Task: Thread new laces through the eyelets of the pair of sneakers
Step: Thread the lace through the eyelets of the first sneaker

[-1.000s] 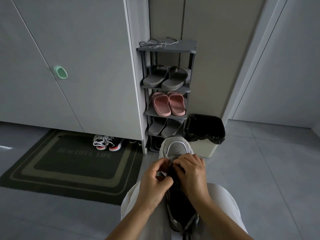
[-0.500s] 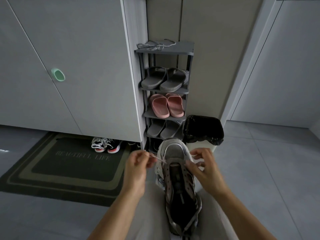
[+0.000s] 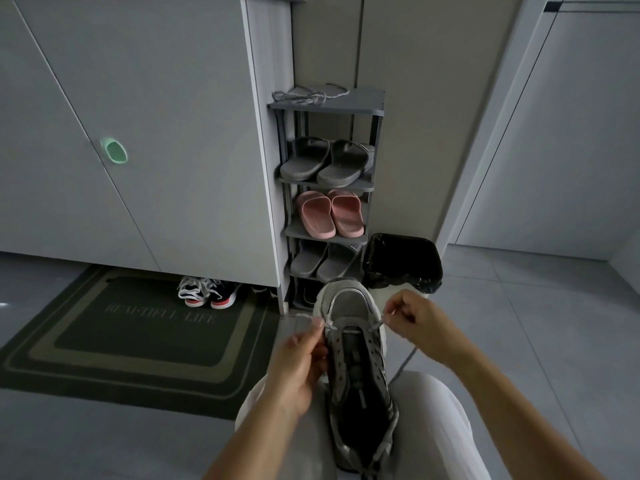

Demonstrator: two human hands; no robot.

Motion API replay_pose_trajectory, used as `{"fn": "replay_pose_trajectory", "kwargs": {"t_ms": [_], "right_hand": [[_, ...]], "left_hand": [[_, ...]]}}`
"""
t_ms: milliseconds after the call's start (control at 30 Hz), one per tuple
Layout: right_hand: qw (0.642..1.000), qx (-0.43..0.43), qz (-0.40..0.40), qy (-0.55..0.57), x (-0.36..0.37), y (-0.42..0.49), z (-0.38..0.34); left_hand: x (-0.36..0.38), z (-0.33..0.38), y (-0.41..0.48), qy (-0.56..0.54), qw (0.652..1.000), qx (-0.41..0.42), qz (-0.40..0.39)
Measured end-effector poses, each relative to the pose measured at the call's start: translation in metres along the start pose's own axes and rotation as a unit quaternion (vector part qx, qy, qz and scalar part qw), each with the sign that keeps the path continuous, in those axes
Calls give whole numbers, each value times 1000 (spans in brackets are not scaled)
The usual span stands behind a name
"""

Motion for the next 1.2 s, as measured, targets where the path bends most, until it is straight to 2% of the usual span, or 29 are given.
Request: {"fn": "replay_pose_trajectory", "kwargs": {"t_ms": [67, 133, 233, 300, 400, 467, 533, 600, 633, 700, 767, 800, 867, 933, 1033, 1200], "right_hand": [[986, -65, -27, -149, -15, 8, -8], [970, -89, -38, -224, -24, 16, -10], [953, -88, 59, -284, -24, 25, -6], [935, -46, 133, -325, -16, 25, -3], [925, 39, 164, -342, -2, 22, 0], [945, 82, 152, -277, 8, 23, 8], [980, 114, 141, -77, 15, 26, 14], [978, 108, 147, 105, 17, 27, 12], [972, 94, 150, 154, 17, 27, 8], [963, 70, 135, 222, 17, 28, -5], [950, 63, 106, 285, 17, 31, -16], [945, 65, 95, 306, 18, 32, -20], [943, 68, 90, 312, 19, 33, -24], [949, 66, 103, 291, 20, 34, -21], [953, 51, 115, 275, 17, 32, -19], [957, 28, 86, 274, 10, 30, -25]], "left_hand": [[8, 2, -2, 81, 996, 26, 14], [16, 8, -3, 140, 985, 101, 30], [22, 16, -3, 225, 949, 215, 40], [17, 24, -5, 204, 945, 251, 54], [1, 53, -11, 113, 948, 283, 87], [-14, 94, -15, 38, 939, 320, 119], [-36, 146, -17, -66, 916, 371, 137], [-59, 187, -12, -119, 900, 389, 155], [-66, 195, -6, -121, 902, 380, 165], [-68, 182, 6, -96, 929, 308, 183], [-55, 139, 15, -23, 972, 176, 156], [-45, 111, 14, 23, 987, 104, 122], [-25, 61, 4, 101, 993, -16, 62], [-5, 30, -6, 157, 985, -64, 21], [17, 20, -5, 199, 979, -5, 33], [28, 30, 7, 169, 973, 143, 57]]}}
Point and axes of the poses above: each hand's wrist, its own y-axis towards the middle knuckle, its own x-axis out of the palm, z = x × y, the point moved 1 cm from there along y, towards the middle knuckle, and after that the axes turned 2 degrees about -y, right-handed, at the moved point
